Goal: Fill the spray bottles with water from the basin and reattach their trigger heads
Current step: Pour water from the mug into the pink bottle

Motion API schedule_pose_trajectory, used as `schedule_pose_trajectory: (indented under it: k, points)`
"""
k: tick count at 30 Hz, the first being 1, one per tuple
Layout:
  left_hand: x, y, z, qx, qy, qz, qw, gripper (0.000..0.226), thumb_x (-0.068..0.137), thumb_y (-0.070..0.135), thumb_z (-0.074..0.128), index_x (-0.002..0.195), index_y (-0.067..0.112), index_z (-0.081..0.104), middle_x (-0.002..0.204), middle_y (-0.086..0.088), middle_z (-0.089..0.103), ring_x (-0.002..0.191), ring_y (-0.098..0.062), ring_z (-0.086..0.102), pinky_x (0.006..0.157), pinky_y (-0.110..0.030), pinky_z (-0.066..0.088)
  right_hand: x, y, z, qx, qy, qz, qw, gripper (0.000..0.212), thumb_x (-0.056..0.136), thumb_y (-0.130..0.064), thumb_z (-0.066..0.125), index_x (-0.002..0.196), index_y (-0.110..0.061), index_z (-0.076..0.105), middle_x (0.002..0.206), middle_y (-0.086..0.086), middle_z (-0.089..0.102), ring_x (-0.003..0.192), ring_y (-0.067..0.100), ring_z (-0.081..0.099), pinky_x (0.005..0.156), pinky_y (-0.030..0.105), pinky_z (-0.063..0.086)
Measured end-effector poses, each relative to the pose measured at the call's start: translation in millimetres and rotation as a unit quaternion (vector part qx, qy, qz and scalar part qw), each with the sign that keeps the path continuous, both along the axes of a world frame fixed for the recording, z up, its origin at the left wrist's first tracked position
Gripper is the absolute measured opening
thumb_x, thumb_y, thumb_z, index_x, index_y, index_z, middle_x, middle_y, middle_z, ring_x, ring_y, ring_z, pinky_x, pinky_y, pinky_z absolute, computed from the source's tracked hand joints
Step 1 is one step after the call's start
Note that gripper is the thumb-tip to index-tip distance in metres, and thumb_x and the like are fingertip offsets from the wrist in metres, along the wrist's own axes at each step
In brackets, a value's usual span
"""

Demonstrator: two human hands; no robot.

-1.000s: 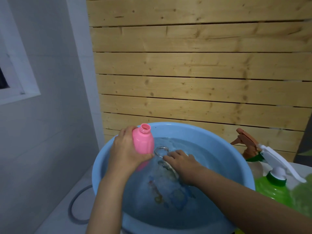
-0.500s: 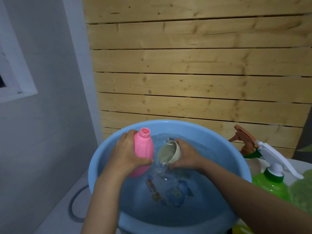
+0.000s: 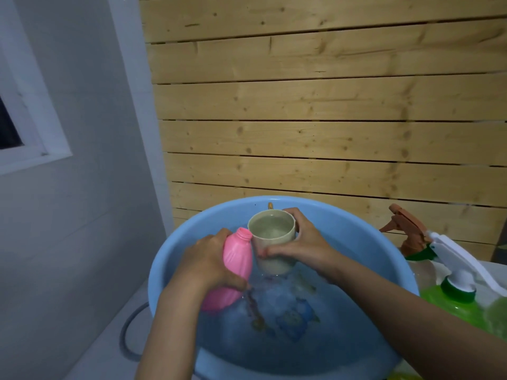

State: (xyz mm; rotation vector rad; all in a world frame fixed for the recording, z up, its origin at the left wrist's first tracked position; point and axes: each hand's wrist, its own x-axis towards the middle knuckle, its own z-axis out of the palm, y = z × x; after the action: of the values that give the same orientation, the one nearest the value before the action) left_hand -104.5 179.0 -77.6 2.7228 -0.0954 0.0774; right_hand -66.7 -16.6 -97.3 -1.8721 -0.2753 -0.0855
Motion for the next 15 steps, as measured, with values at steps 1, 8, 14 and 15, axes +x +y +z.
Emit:
schedule_pose_trajectory:
  k: [1, 8, 14, 15]
  points:
    - [0.1, -0.4, -0.1, 0.003, 0.006, 0.0, 1.0, 0.075, 0.051, 0.046, 0.087, 0.112, 0.03, 0.046, 0.108, 0.005, 0.058, 0.099, -0.02, 0.053, 0.07, -0.028, 0.039, 0.0, 0.3, 0.7, 0.003, -0.003, -0.003, 1.0, 0.062, 0.06, -0.016, 0.09, 0.109, -0.027, 0.054, 0.102, -0.007, 0.064, 0.085, 0.0, 0.058, 0.068, 0.018, 0.051]
    - [-1.7, -2.6, 1.0, 0.005, 0.031, -0.016, 0.999, 0.075, 0.054, 0.044, 0.088, 0.115, 0.031, 0.047, 0.111, 0.006, 0.057, 0.101, -0.019, 0.053, 0.072, -0.027, 0.039, -0.9, 3.7, 5.8, 0.027, -0.05, -0.043, 0.997, 0.07, 0.053, -0.021, 0.093, 0.112, -0.03, 0.058, 0.102, -0.011, 0.065, 0.094, 0.004, 0.059, 0.075, 0.02, 0.051]
    - [0.7, -2.8, 0.1, -0.008, 0.014, -0.017, 1.0, 0.078, 0.05, 0.043, 0.089, 0.113, 0.035, 0.043, 0.109, 0.007, 0.055, 0.101, -0.019, 0.052, 0.073, -0.027, 0.038, 3.4, 5.1, 6.4, 0.018, -0.093, -0.088, 0.992, 0.081, 0.039, -0.036, 0.09, 0.113, -0.031, 0.06, 0.102, -0.01, 0.066, 0.097, 0.014, 0.062, 0.082, 0.036, 0.055]
    - [0.9, -2.3, -0.2, -0.004, 0.01, -0.017, 1.0, 0.08, 0.05, 0.044, 0.089, 0.113, 0.036, 0.042, 0.11, 0.007, 0.054, 0.103, -0.02, 0.052, 0.073, -0.027, 0.037, 3.5, 4.9, 6.6, 0.017, -0.105, -0.093, 0.99, 0.079, 0.042, -0.031, 0.092, 0.114, -0.03, 0.06, 0.102, -0.009, 0.067, 0.096, 0.014, 0.062, 0.083, 0.036, 0.055]
